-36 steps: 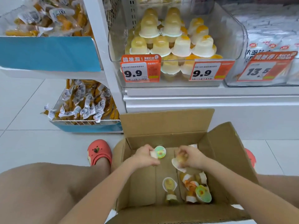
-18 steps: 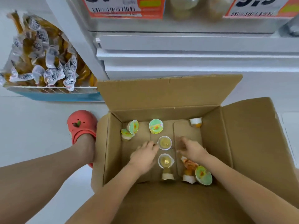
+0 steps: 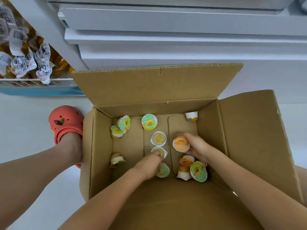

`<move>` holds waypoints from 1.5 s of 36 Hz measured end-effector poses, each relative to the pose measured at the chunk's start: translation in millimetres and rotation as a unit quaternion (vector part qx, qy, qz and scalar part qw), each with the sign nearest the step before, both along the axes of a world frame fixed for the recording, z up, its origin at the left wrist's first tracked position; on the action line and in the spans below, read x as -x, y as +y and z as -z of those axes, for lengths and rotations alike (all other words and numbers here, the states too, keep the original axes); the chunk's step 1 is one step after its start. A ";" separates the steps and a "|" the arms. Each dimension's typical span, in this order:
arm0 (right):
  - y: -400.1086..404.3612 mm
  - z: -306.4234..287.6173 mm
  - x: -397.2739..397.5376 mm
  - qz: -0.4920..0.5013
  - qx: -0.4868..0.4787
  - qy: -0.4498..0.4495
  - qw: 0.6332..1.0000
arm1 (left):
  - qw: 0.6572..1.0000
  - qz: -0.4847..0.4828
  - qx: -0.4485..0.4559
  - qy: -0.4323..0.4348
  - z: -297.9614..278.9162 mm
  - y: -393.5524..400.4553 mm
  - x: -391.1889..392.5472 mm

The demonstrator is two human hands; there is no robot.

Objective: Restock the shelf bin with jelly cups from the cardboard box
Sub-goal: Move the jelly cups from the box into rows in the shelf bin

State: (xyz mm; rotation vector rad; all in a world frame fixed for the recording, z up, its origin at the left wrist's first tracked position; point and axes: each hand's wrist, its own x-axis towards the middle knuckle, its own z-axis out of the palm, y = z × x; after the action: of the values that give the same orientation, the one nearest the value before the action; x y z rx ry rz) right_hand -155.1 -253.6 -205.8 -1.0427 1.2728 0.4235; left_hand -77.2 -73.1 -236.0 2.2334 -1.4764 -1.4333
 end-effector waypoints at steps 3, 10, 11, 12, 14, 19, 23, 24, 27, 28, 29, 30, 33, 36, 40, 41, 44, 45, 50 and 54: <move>-6.1 -3.1 4.7 0.063 -0.062 -0.004 0.996 | 0.982 -0.179 0.006 0.066 3.7 6.0 -10.7; -9.6 -6.9 13.5 0.123 -0.108 0.003 0.987 | 0.967 -0.247 -0.013 0.068 2.6 12.2 -20.2; -9.9 -8.2 13.3 0.133 -0.109 0.000 0.985 | 0.979 -0.201 -0.018 0.038 0.4 11.1 -19.7; -10.8 -9.3 12.9 0.146 -0.108 -0.001 0.983 | 0.989 -0.145 -0.018 0.000 -3.2 8.6 -19.1; -13.9 -10.8 11.9 0.177 -0.109 0.001 0.978 | 0.996 -0.043 0.014 -0.076 -12.5 -0.3 -15.9; -21.4 -14.8 6.7 0.255 -0.127 -0.011 0.959 | 0.991 0.034 0.101 -0.084 -15.8 -36.1 3.6; -21.8 -16.3 4.2 0.276 -0.136 -0.020 0.951 | 0.994 -0.045 0.093 0.035 -2.5 -67.6 26.6; -21.9 -16.2 4.7 0.281 -0.138 -0.021 0.949 | 0.994 -0.058 0.077 0.056 1.6 -74.1 32.5; -22.2 -13.3 7.4 0.297 -0.146 -0.022 0.943 | 0.993 -0.080 0.036 0.083 12.9 -86.1 45.8; -22.4 -12.2 8.1 0.298 -0.147 -0.021 0.943 | 0.993 -0.084 0.029 0.083 16.3 -88.1 47.8; -22.5 -11.5 8.5 0.300 -0.147 -0.020 0.942 | 0.992 -0.089 0.026 0.083 18.1 -89.0 48.4; -22.6 -11.2 8.7 0.302 -0.146 -0.020 0.942 | 0.991 -0.099 0.024 0.089 20.2 -88.7 47.9; -23.0 -14.3 6.9 0.319 -0.149 -0.026 0.936 | 0.980 -0.162 0.018 0.118 15.5 -83.0 38.0; -22.4 -22.8 3.7 0.338 -0.154 -0.040 0.927 | 0.941 -0.307 0.008 0.144 0.7 -74.8 16.5; -16.9 -44.2 -1.5 0.333 -0.149 -0.066 0.929 | 0.839 -0.492 -0.009 0.232 -32.3 -66.3 -18.5; -15.0 -51.4 -3.3 0.333 -0.148 -0.076 0.928 | 0.806 -0.526 -0.006 0.273 -43.2 -64.6 -25.1; -9.6 -76.0 -9.1 0.311 -0.149 -0.104 0.933 | 0.738 -0.557 0.022 0.381 -81.4 -59.1 -42.0; -7.8 -85.0 -10.9 0.295 -0.148 -0.116 0.937 | 0.736 -0.544 0.032 0.402 -95.9 -57.0 -46.2; 0.8 -143.3 -22.8 0.231 -0.118 -0.229 0.938 | 0.747 -0.519 0.076 0.408 -166.6 -48.9 -63.2; 11.8 -206.9 -32.4 0.119 -0.040 -0.356 0.926 | 0.629 -0.585 0.096 0.503 -228.4 -45.2 -72.5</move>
State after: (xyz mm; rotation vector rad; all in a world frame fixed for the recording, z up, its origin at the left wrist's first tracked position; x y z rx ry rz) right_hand -122.7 -241.8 1.1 -0.8410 0.7022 -0.0983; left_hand -4.7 -118.3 -7.7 1.1579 0.2428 -1.3508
